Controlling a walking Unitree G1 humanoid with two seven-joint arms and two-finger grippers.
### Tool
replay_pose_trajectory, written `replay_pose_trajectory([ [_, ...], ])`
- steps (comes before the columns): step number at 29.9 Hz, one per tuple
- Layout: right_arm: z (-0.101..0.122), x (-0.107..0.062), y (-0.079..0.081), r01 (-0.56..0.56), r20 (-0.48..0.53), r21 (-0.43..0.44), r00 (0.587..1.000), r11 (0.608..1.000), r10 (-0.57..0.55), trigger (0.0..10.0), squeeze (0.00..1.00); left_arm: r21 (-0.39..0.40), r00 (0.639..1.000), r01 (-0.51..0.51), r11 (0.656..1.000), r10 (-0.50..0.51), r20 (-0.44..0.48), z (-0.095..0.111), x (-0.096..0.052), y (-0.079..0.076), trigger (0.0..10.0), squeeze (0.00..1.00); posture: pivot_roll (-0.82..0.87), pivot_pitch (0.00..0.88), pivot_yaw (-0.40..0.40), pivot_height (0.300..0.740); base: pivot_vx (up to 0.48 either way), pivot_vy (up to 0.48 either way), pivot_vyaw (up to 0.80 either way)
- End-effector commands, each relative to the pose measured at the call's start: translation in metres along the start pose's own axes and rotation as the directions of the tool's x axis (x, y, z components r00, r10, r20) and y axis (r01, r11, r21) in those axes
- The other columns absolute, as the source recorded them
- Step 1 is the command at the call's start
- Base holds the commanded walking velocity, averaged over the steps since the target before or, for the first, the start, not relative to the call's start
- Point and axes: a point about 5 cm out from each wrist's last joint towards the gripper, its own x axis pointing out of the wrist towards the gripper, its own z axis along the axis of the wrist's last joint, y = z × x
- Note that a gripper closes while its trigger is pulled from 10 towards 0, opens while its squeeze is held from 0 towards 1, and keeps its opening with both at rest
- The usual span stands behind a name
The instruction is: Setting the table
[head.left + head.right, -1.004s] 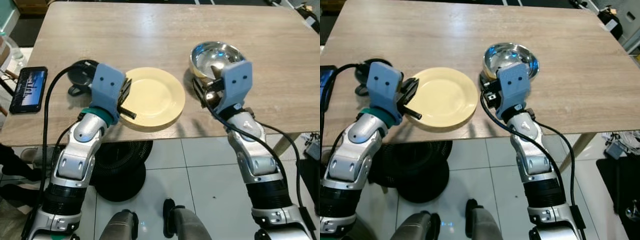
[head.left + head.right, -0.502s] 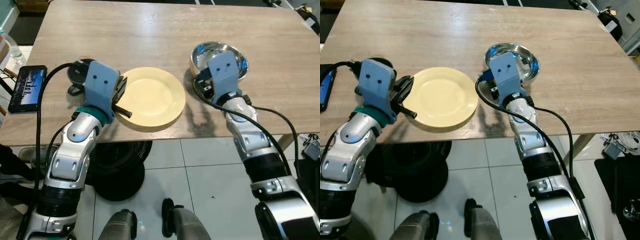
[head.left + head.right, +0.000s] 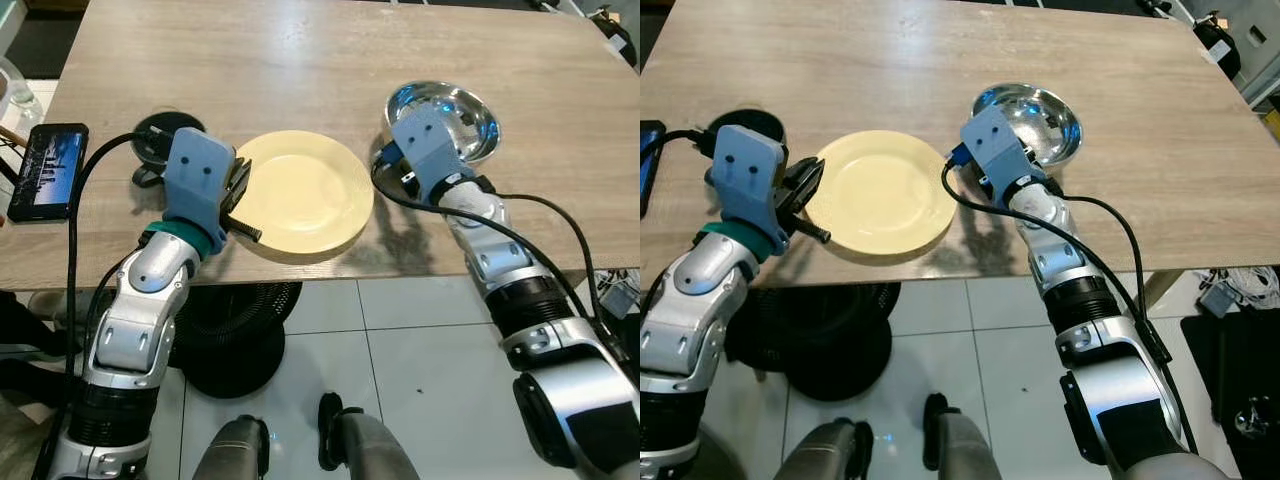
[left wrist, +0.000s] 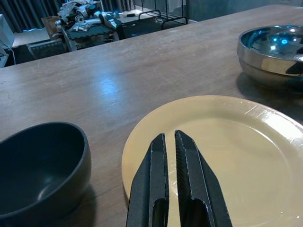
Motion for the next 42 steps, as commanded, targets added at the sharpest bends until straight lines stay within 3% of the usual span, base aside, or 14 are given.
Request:
replay_pose_trajectory([
  [1,-0.004,0.001,0.000,-0.006,-0.022,-0.039,1.000,0.999,0.005,10.0,0.00,-0.007,1.000,0.004,1.000,-0.004,-0.023,-0.004,-0.004,-0.002,10.0,0.00,0.15,0.144,-0.065,0.740,0.000,0.000,0.00],
  [4,-0.004,0.002,0.000,-0.018,-0.031,-0.067,0.999,0.998,0.016,9.9,0.00,-0.008,1.000,0.002,1.000,-0.002,-0.025,-0.005,-0.005,-0.002,10.0,0.00,0.15,0.146,-0.069,0.740,0.000,0.000,0.00],
  [5,-0.005,0.004,0.001,-0.033,-0.043,-0.094,0.999,0.995,0.029,4.7,0.00,-0.011,1.000,-0.001,1.000,0.001,-0.028,-0.005,-0.006,-0.003,10.0,0.00,0.15,0.147,-0.072,0.740,0.000,0.000,0.00],
  [6,-0.005,0.004,0.001,-0.033,-0.043,-0.094,0.999,0.995,0.029,4.7,0.00,-0.011,1.000,-0.001,1.000,0.001,-0.028,-0.005,-0.006,-0.003,10.0,0.00,0.15,0.147,-0.072,0.740,0.000,0.000,0.00],
  [7,-0.006,0.005,0.001,-0.043,-0.055,-0.109,0.998,0.993,0.038,0.3,0.00,-0.014,1.000,-0.003,1.000,0.003,-0.029,-0.005,-0.006,-0.003,10.0,0.00,0.15,0.148,-0.075,0.740,0.000,0.000,0.00],
  [10,-0.009,0.005,0.001,-0.049,-0.065,-0.112,0.997,0.992,0.042,0.0,0.00,-0.016,1.000,-0.005,1.000,0.005,-0.031,-0.005,-0.007,-0.003,10.0,0.00,0.15,0.151,-0.075,0.740,0.000,0.000,0.00],
  [25,-0.015,0.004,-0.004,-0.028,-0.063,-0.079,0.998,0.996,0.023,0.0,0.00,-0.023,0.999,-0.004,1.000,0.003,-0.033,-0.005,-0.006,-0.004,10.0,0.00,0.14,0.148,-0.069,0.740,0.000,0.000,0.00],
  [26,-0.002,0.004,-0.009,0.009,0.027,-0.030,1.000,1.000,-0.008,0.0,0.00,-0.023,0.999,-0.003,1.000,0.003,-0.033,-0.005,-0.005,-0.005,10.0,0.00,0.14,0.147,-0.067,0.740,0.000,0.000,0.00],
  [29,0.012,0.004,-0.014,0.033,0.113,0.010,0.993,0.999,-0.034,0.0,0.00,-0.023,0.999,-0.003,1.000,0.002,-0.032,-0.005,-0.005,-0.005,10.0,0.00,0.14,0.146,-0.065,0.740,0.000,0.000,0.00],
  [30,0.027,0.003,-0.017,0.045,0.202,0.038,0.978,0.998,-0.051,2.2,0.00,-0.023,1.000,-0.002,1.000,0.001,-0.031,-0.004,-0.005,-0.005,10.0,0.00,0.14,0.145,-0.063,0.740,0.000,0.000,0.00],
  [31,0.027,0.003,-0.017,0.045,0.202,0.038,0.978,0.998,-0.051,2.2,0.00,-0.023,1.000,-0.002,1.000,0.001,-0.031,-0.004,-0.005,-0.005,10.0,0.00,0.14,0.145,-0.063,0.740,0.000,0.000,0.00],
  [32,0.039,0.002,-0.018,0.035,0.268,0.057,0.962,0.998,-0.049,10.0,0.00,-0.024,1.000,-0.001,1.000,0.000,-0.030,-0.004,-0.004,-0.005,10.0,0.00,0.14,0.145,-0.064,0.740,0.000,0.000,0.00],
  [35,0.046,0.001,-0.015,0.008,0.304,0.042,0.953,0.999,-0.020,10.0,0.00,-0.024,1.000,0.000,1.000,-0.001,-0.029,-0.003,-0.004,-0.006,10.0,0.00,0.14,0.142,-0.063,0.740,0.000,0.000,0.00],
  [42,0.054,-0.009,0.007,-0.207,0.359,-0.102,0.904,0.973,0.230,10.0,0.00,-0.023,1.000,0.005,1.000,-0.006,-0.028,-0.003,-0.004,-0.006,10.0,0.00,0.13,0.137,-0.062,0.740,0.000,0.000,0.00],
])
